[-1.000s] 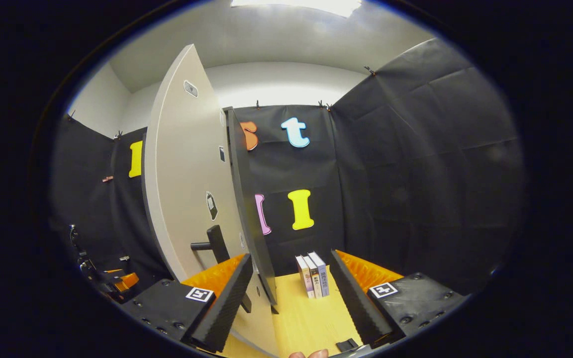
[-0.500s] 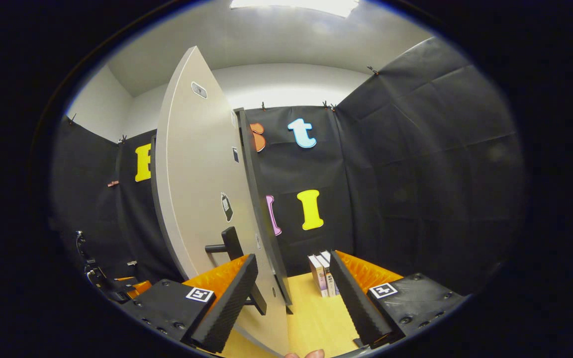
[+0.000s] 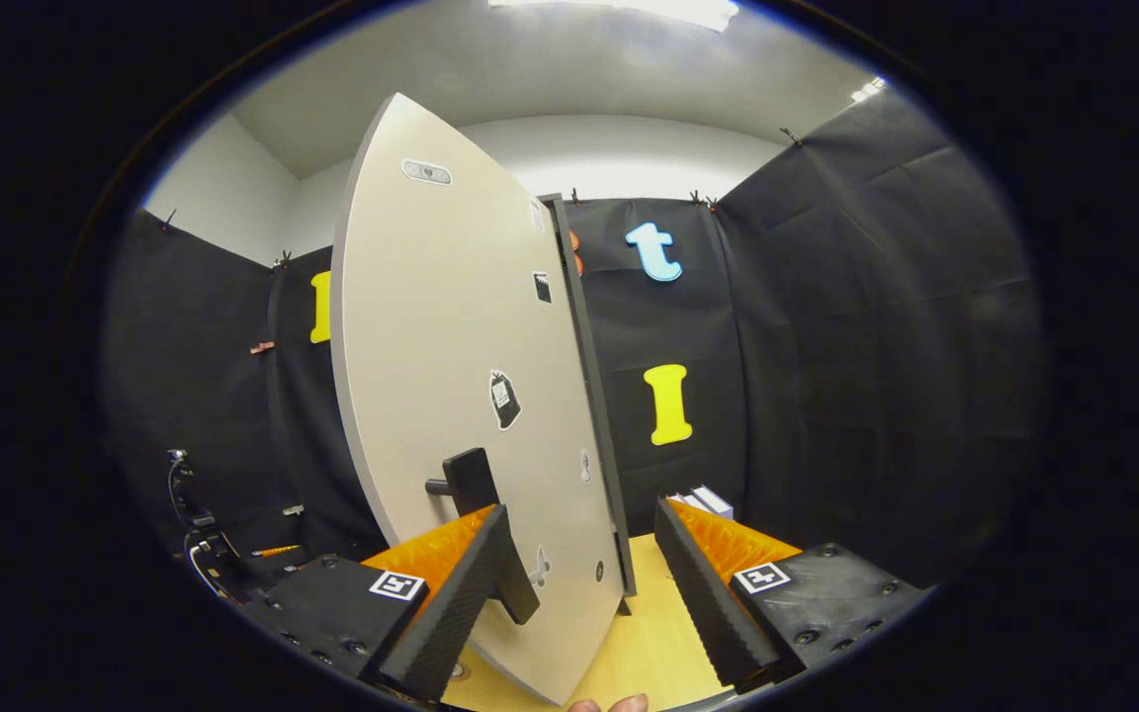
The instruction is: Open the cabinet door with the right hand, grasp the bottle in the cabinet with the left hand and place it on the coaster, then close the cabinet door with the right hand.
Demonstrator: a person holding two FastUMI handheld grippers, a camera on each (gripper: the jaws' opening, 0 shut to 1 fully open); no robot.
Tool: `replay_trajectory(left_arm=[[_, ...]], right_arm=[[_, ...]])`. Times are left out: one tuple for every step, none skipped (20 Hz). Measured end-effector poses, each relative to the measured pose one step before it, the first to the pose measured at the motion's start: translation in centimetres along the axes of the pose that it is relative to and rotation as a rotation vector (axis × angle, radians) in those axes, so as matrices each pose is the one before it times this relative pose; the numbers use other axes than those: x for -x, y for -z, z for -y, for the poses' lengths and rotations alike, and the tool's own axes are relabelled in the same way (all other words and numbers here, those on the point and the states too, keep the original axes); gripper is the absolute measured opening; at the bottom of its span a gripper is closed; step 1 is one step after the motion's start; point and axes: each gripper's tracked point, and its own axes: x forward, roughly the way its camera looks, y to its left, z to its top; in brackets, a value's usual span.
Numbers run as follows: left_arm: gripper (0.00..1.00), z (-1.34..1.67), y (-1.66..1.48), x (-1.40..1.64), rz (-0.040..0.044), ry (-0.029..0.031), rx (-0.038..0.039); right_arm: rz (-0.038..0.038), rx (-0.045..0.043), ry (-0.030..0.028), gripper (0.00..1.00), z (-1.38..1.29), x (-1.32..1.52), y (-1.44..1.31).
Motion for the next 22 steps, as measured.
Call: replay_trajectory(left_arm=[[0.94, -0.214, -0.008, 0.093, 0.00145, -0.00218, 0.00125], [0.95, -0.199, -0.140, 0.091, 0.00019, -0.00109, -0.00110], [0.94, -0.141, 0.040, 0.141, -0.00019, -0.00063, -0.00263], [0.94, -0.178, -0.116, 0.125, 0.00004, -0.00132, -0.00388], [0.94, -0.139, 0.080, 0.243, 0.00175, -0.00207, -0.00470], [0.95, -0.185, -0.045, 0.057, 0.00209, -0.00323, -0.00513], [0.94, -0.197, 0.048, 0.129, -0.00044, -0.00339, -0.00341], [0.94, -0.134, -0.036, 0.025, 0.00061, -0.00371, 0.00052], [0.94, -0.032, 0.034, 0.082, -0.00060, 0.00002, 0.00313], [0.94, -0.025, -0.011, 0.079, -0.00073, -0.00122, 0.00308], [0.94, -0.099, 0.070, 0.084, -0.00066, -0.00047, 0.00038], [0.94, -0.104, -0.051, 0.043, -0.00013, -0.00151, -0.00143], [0.94, -0.091, -0.052, 0.108, -0.00080, -0.00096, -0.00175], [0.94, -0.152, 0.030, 0.043, -0.00236, 0.00059, -0.00076], [0.94, -0.057, 0.086, 0.033, -0.00051, 0.00007, -0.00020], [0.94, -0.120, -0.066, 0.049, 0.00090, 0.00186, -0.00036], [0.94, -0.094, -0.014, 0.105, -0.00230, 0.00152, -0.00225], [0.95, -0.134, 0.041, -0.015, -0.00141, -0.00139, -0.00285], [0.94, -0.070, 0.146, 0.068, -0.00137, -0.00013, -0.00144], [0.94, -0.152, 0.067, 0.021, -0.00190, -0.00041, 0.00073], [0.94, -0.133, 0.055, 0.015, -0.00166, 0.00073, 0.00321], [0.94, -0.067, 0.007, -0.093, -0.00023, -0.00052, 0.00454]], right_arm=[[-0.00367, -0.00660, -0.01497, 0.98, -0.637, -0.177, 0.130], [-0.00356, -0.00754, -0.01206, 0.98, -0.605, -0.300, 0.215], [-0.00422, -0.00578, -0.00853, 0.98, -0.502, -0.258, 0.196], [-0.00275, 0.00049, -0.00666, 0.98, -0.561, -0.100, 0.149], [-0.00087, 0.00078, -0.00282, 0.98, -0.439, -0.140, 0.128], [-0.00243, 0.00632, -0.00086, 0.97, -0.461, -0.150, 0.121], [0.00205, 0.00498, 0.00144, 0.97, -0.361, -0.280, -0.037], [0.00534, 0.00585, 0.00029, 0.97, -0.343, -0.305, -0.205], [0.00598, 0.00363, -0.00253, 0.97, -0.352, -0.282, -0.211], [-0.00112, -0.00289, -0.00571, 0.97, -0.507, -0.274, 0.119], [-0.00583, -0.00821, -0.00866, 0.97, -0.429, -0.315, 0.168], [-0.00647, -0.00693, -0.00951, 0.97, -0.428, -0.408, 0.309], [-0.00207, -0.00517, -0.01055, 0.97, -0.522, -0.351, 0.127], [-0.00345, -0.00123, -0.01308, 0.98, -0.633, -0.523, 0.143], [-0.00421, 0.00208, -0.01579, 0.98, -0.705, -0.370, 0.190], [-0.00312, -0.00016, -0.01374, 0.98, -0.727, -0.406, 0.162], [-0.00382, 0.00368, -0.01389, 0.98, -0.704, -0.494, 0.133], [-0.00287, 0.00283, -0.01819, 0.98, -0.787, -0.410, 0.214], [0.00004, 0.00297, -0.02329, 0.98, -0.929, -0.540, 0.021], [-0.00161, 0.00631, -0.01722, 0.98, -0.682, -0.685, 0.216], [0.00032, 0.01016, -0.01087, 0.98, -0.476, -0.444, 0.081], [0.00474, 0.00864, -0.00002, 0.98, -0.123, -0.196, -0.019]])
